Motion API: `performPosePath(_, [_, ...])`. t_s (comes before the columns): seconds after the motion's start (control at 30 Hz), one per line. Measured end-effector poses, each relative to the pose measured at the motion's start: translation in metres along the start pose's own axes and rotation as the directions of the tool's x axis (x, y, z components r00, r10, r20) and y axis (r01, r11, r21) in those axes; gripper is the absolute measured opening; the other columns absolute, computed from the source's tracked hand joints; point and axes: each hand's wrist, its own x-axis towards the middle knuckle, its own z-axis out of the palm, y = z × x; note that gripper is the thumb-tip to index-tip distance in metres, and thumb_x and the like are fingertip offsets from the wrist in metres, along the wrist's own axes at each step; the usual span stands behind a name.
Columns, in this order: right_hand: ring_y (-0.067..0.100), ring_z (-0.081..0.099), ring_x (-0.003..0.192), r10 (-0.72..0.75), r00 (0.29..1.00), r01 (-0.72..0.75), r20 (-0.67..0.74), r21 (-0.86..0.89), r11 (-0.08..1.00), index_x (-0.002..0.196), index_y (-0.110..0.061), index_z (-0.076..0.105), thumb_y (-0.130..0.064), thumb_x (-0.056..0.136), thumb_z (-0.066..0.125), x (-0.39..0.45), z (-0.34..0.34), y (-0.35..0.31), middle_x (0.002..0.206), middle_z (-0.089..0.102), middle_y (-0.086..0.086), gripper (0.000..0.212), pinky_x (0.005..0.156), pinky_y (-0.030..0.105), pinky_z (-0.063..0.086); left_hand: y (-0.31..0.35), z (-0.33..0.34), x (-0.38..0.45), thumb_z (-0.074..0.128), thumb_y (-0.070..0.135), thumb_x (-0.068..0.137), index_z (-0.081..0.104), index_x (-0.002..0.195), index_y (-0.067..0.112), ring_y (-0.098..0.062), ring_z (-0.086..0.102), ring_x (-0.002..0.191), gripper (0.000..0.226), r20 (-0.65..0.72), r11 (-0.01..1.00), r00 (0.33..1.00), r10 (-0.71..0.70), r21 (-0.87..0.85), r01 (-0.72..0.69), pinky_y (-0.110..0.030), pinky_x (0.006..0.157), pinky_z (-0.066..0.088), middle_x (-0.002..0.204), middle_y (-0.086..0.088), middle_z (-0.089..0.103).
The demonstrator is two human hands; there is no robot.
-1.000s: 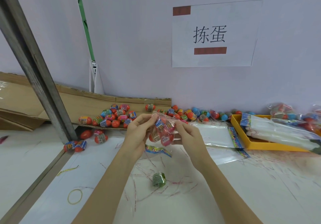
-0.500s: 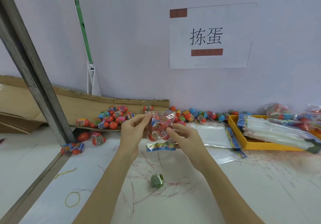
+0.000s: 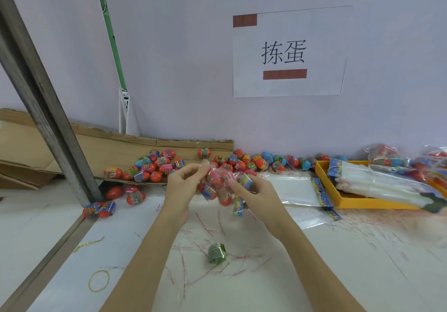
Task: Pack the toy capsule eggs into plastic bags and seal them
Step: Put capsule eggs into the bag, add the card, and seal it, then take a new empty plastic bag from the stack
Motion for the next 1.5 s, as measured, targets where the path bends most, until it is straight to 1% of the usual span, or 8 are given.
performPosePath(0.33, [0.012, 0.073, 0.068, 0.018, 0.999, -0.014, 0.038, -0.098, 0.995, 0.097, -0.021, 0.071, -0.026, 0.103, 0.063, -0.002, -0.004, -0.007, 0.082, 0.075, 0.000, 0.011, 0.057, 0.021, 0.055, 0.002, 0.001, 0.000, 0.079, 0.027, 0.093, 0.084, 0.091, 0.020, -0.019, 0.072, 0.094, 0.009, -0.173, 0.970, 0.976, -0.132, -0.224, 0.091, -0.035, 0.088, 0.056, 0.098, -0.006, 0.081])
performPosePath(0.63, [0.035, 0.078, 0.085, 0.189, 0.982, -0.183, -0.002, 0.241, 0.953, 0.104, -0.004, 0.068, -0.019, 0.103, 0.064, -0.002, -0.022, -0.013, 0.090, 0.078, 0.015, 0.016, 0.052, 0.025, 0.055, -0.012, 0.005, 0.007, 0.053, 0.042, 0.108, 0.077, 0.096, 0.020, -0.008, 0.068, 0.067, 0.034, -0.199, 0.991, 0.979, 0.048, 0.136, -0.021, -0.021, 0.061, 0.058, 0.077, 0.004, 0.073])
performPosePath(0.83, [0.023, 0.070, 0.118, -0.026, 0.982, 0.170, -0.186, 0.823, 0.542, 0.139, -0.019, 0.055, -0.039, 0.105, 0.051, 0.001, -0.055, -0.025, 0.130, 0.072, 0.006, 0.039, 0.081, 0.027, 0.060, -0.015, -0.002, 0.010, 0.050, 0.035, 0.111, 0.076, 0.091, 0.014, -0.010, 0.063, 0.054, 0.039, -0.193, 0.989, 0.981, 0.028, 0.147, 0.001, -0.025, 0.052, 0.056, 0.076, -0.001, 0.071])
performPosePath(0.97, [0.022, 0.078, 0.092, 0.024, 0.936, 0.094, -0.352, 0.314, 0.945, 0.121, -0.013, 0.068, -0.023, 0.107, 0.056, 0.004, -0.044, -0.011, 0.109, 0.077, 0.012, 0.021, 0.074, 0.028, 0.060, -0.012, 0.003, 0.005, 0.053, 0.031, 0.110, 0.076, 0.089, 0.014, -0.012, 0.063, 0.057, 0.035, -0.151, 0.978, 0.987, 0.054, 0.206, -0.022, -0.031, 0.059, 0.057, 0.068, 0.008, 0.071])
performPosePath(1.03, [0.020, 0.077, 0.085, -0.043, 0.928, 0.079, -0.371, 0.083, 0.993, 0.108, -0.011, 0.073, -0.005, 0.103, 0.058, 0.004, -0.032, -0.004, 0.097, 0.078, 0.011, 0.017, 0.070, 0.024, 0.060, -0.009, 0.005, 0.002, 0.059, 0.028, 0.107, 0.076, 0.091, 0.017, -0.013, 0.065, 0.061, 0.027, -0.100, 0.962, 0.988, 0.115, 0.260, -0.086, -0.033, 0.062, 0.058, 0.072, 0.009, 0.072])
performPosePath(1.13, [0.026, 0.076, 0.095, 0.020, 0.983, 0.030, -0.182, 0.267, 0.963, 0.107, -0.008, 0.076, 0.001, 0.100, 0.062, 0.000, -0.019, -0.002, 0.097, 0.080, 0.011, 0.018, 0.076, 0.025, 0.060, -0.003, 0.008, -0.004, 0.070, 0.025, 0.100, 0.076, 0.106, 0.023, -0.016, 0.073, 0.081, 0.008, 0.180, 0.942, 0.969, 0.168, 0.261, -0.212, -0.028, 0.068, 0.061, 0.091, 0.007, 0.077])
performPosePath(1.23, [0.028, 0.077, 0.099, 0.045, 0.999, -0.029, -0.028, 0.422, 0.906, 0.115, -0.006, 0.075, -0.007, 0.097, 0.070, -0.005, -0.008, -0.003, 0.105, 0.079, 0.016, 0.019, 0.079, 0.027, 0.061, -0.002, 0.018, -0.011, 0.077, 0.028, 0.096, 0.071, 0.123, 0.024, -0.018, 0.077, 0.094, 0.028, 0.426, 0.957, 0.899, 0.099, 0.208, -0.204, -0.029, 0.073, 0.063, 0.105, 0.004, 0.078])
performPosePath(1.5, [0.024, 0.079, 0.084, 0.057, 0.994, -0.034, -0.088, 0.239, 0.970, 0.108, -0.015, 0.075, -0.024, 0.104, 0.062, -0.002, -0.006, -0.005, 0.098, 0.081, 0.003, 0.016, 0.067, 0.025, 0.061, -0.007, 0.009, -0.005, 0.070, 0.012, 0.100, 0.079, 0.100, 0.016, -0.021, 0.075, 0.062, 0.010, 0.183, 0.868, 0.932, 0.314, 0.342, -0.360, -0.039, 0.060, 0.064, 0.079, 0.001, 0.079])
